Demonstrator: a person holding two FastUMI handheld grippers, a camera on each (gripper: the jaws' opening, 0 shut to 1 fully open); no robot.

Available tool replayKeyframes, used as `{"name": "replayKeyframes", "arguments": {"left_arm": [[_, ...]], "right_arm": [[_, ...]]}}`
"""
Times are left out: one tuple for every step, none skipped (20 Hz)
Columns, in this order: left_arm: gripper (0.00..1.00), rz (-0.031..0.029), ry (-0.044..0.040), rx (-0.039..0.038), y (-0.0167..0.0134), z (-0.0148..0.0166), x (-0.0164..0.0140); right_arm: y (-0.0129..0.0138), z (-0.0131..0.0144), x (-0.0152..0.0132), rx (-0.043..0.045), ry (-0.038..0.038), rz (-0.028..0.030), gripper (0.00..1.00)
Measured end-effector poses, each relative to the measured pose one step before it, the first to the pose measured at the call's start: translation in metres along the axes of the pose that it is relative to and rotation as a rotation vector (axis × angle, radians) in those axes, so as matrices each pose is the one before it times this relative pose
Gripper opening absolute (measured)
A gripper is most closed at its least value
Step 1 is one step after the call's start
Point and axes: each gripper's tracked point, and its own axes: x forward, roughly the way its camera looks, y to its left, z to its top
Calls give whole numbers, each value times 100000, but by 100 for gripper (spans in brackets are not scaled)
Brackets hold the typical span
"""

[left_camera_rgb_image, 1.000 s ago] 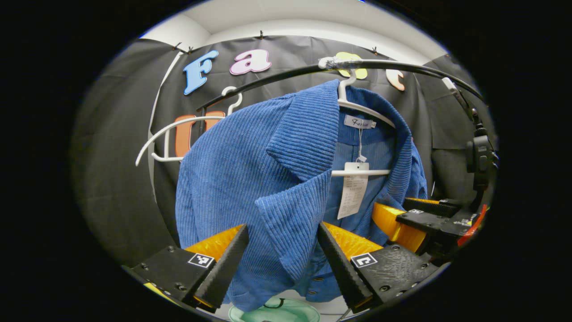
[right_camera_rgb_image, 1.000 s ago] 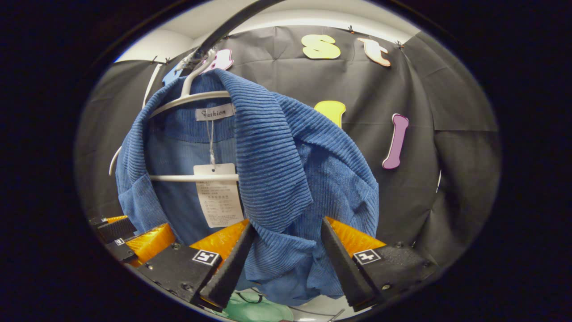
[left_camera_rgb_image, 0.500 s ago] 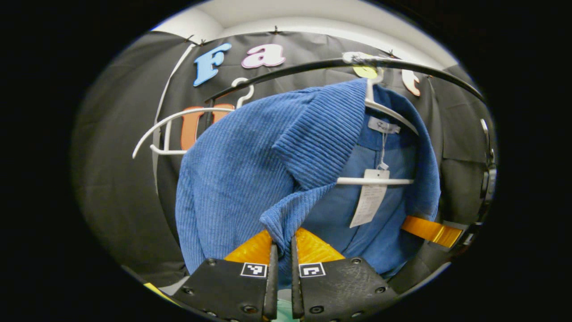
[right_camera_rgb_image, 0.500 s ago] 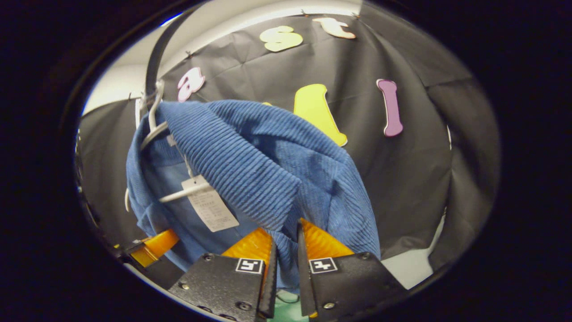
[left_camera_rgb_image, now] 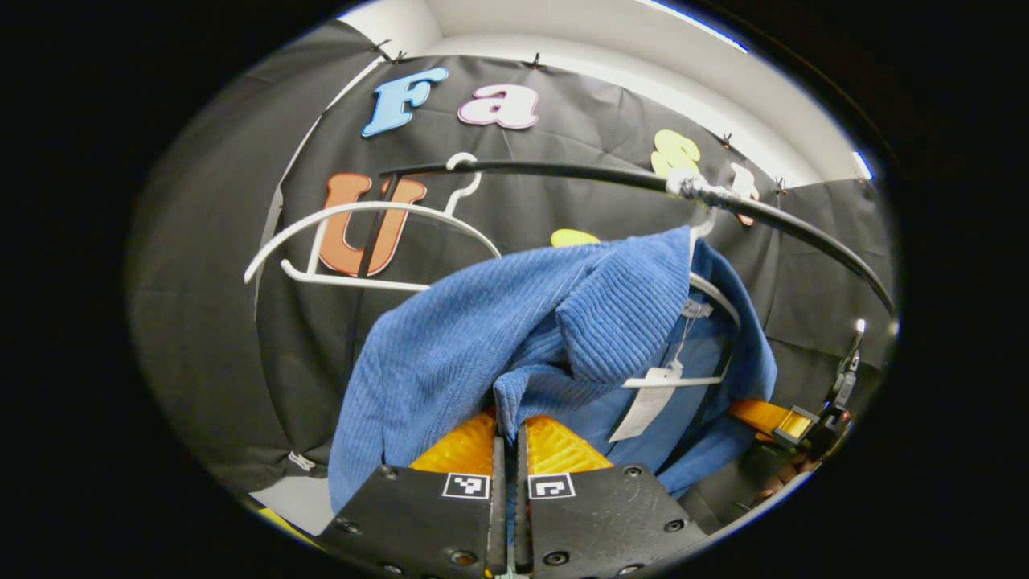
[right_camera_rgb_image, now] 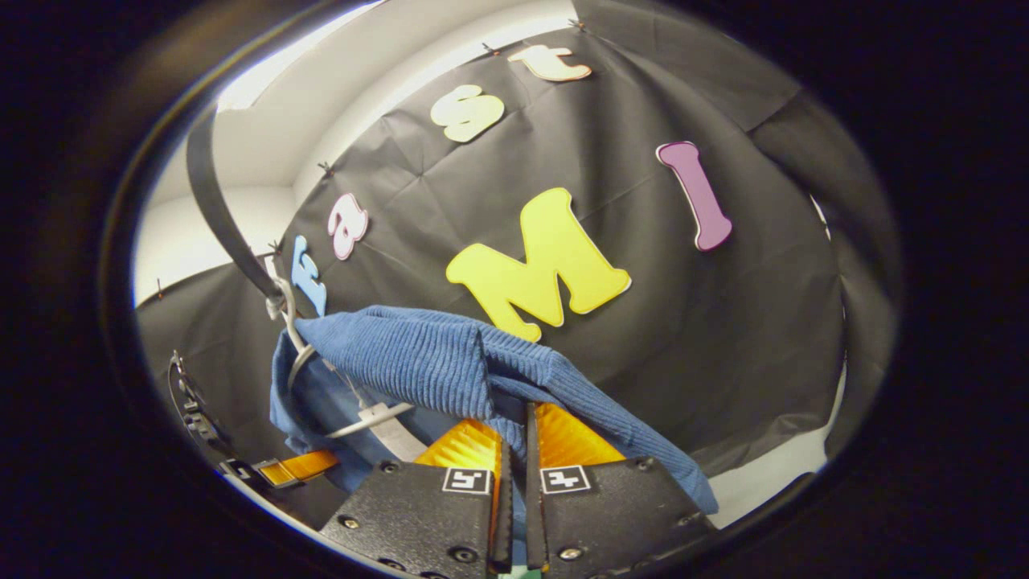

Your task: Grasp the clothes on the hanger with both hands and then place them into the laundry hamper below.

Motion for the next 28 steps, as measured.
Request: {"name": "replayKeyframes", "arguments": {"left_arm": [[4,-93,-1589,-525,82,800,-400],[4,857,-1481,-1199,322,751,-401],[4,742,-200,-2239,367,586,-286],[4,-632,-411,-3159,107,611,-197],[2,-289,-623,-2495,76,712,-235],[0,42,-1017,-1143,256,850,-384],[4,188,-1498,326,224,1052,-210],[4,-103,292,983,379,621,98],[4,-445,-319,480,127,575,12],[4,-295,-346,-282,17,581,42],[4,-396,-528,-967,27,514,-58],[4,267,-761,-443,132,473,-156],[4,1172,-520,358,323,445,-44],[4,1274,-489,519,441,392,29],[4,910,576,193,151,165,21],[4,1022,-416,517,90,414,182],[4,539,-50,1285,92,376,190],[4,246,-699,1615,53,459,229],[4,-178,-942,916,111,524,145],[4,-853,-268,-91,-47,333,290],[4,-655,561,221,-96,130,208],[4,501,783,1219,224,152,441],[4,100,726,2029,184,19,368],[4,377,-67,2741,325,165,171],[4,-17,649,1580,168,-16,243],[4,305,775,840,183,53,369],[4,-252,1807,13,208,-177,378],[4,-45,1037,-569,240,-167,391]], "right_arm": [[119,531,-47,3239,-1162,782,10],[-38,647,-13,3574,-1761,585,10],[-129,678,289,3560,-1503,607,10],[-183,527,516,3539,-470,312,10],[73,133,-27,3088,-532,416,10],[104,484,321,2157,-847,676,10],[196,514,374,1774,-480,1066,10],[321,427,261,1668,-453,1197,10],[336,407,114,2015,-666,1136,10],[225,365,154,2679,-464,1495,10],[295,681,213,3615,-1062,1885,10],[199,567,241,2952,-714,1218,10],[-59,312,244,1649,-225,59,9],[-128,89,314,-122,599,-711,9],[18,-22,285,-717,758,-334,9],[194,154,258,-599,82,-87,9],[96,296,292,-77,-289,57,9],[129,278,293,837,-282,20,9],[106,459,342,1644,-429,820,9],[-80,546,192,1506,-968,-499,9],[-252,470,521,139,-778,-671,9],[-43,-171,165,-1228,1331,138,9],[1,-9,384,-857,823,190,9],[-131,44,510,-237,814,13,9],[-108,-332,615,-61,1294,167,9],[-407,-200,358,108,1599,-655,9],[-461,-315,533,69,2089,-527,9],[-357,-335,609,-239,1938,-480,9]]}}
